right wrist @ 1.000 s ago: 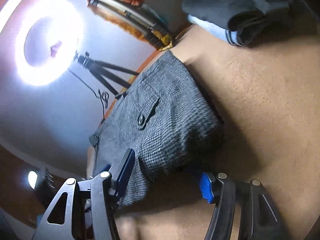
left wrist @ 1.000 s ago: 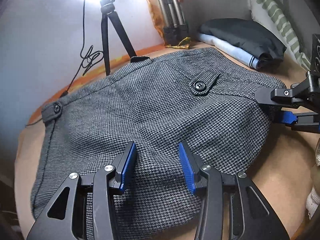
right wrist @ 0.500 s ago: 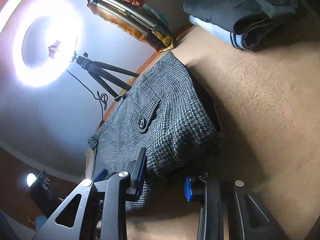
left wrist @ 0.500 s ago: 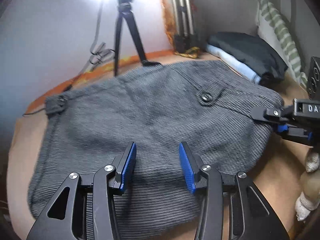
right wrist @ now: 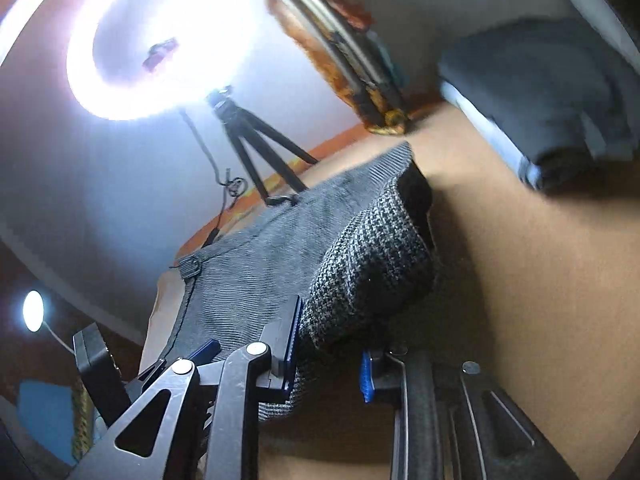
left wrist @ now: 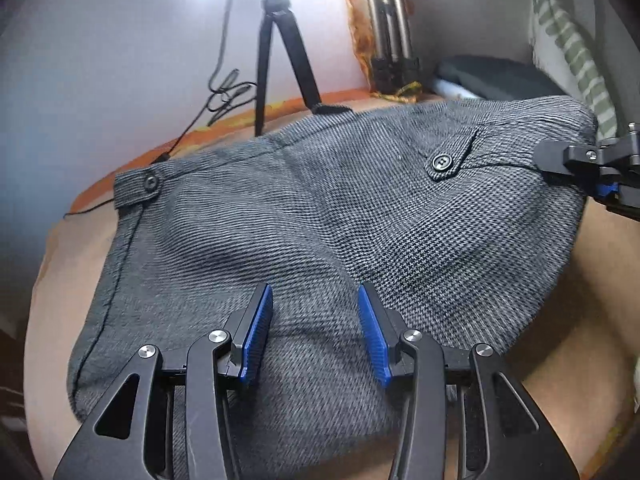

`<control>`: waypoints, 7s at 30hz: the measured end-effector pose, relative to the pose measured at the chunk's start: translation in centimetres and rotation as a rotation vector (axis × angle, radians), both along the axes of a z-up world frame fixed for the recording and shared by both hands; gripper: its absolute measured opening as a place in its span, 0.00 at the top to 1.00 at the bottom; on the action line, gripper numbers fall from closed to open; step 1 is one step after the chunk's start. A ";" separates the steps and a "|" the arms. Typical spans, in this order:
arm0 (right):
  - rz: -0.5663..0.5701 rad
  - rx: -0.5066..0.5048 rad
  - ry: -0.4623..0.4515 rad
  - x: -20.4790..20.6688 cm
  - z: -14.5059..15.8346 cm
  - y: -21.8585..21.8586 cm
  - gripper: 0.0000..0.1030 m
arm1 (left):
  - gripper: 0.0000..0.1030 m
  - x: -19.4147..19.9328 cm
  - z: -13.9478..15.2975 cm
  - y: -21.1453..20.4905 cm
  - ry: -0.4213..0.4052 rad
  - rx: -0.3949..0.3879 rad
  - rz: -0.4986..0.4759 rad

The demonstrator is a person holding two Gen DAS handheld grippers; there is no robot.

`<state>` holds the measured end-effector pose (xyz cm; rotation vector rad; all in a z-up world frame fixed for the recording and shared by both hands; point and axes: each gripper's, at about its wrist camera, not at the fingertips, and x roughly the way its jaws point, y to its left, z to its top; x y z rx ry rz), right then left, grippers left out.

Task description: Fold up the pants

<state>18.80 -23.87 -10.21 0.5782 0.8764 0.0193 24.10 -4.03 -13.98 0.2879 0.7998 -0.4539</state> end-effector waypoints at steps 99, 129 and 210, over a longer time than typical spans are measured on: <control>0.522 0.100 0.121 14.5 -2.0 7.7 0.26 | 0.34 0.4 0.8 19.8 0.354 -0.553 0.612; 0.501 0.246 0.180 18.4 -7.7 9.5 0.25 | 0.26 1.8 -2.5 20.1 0.374 -0.638 0.682; 0.571 0.008 -0.063 10.1 6.7 10.0 0.80 | 0.81 -1.3 6.0 11.2 0.155 -0.613 0.365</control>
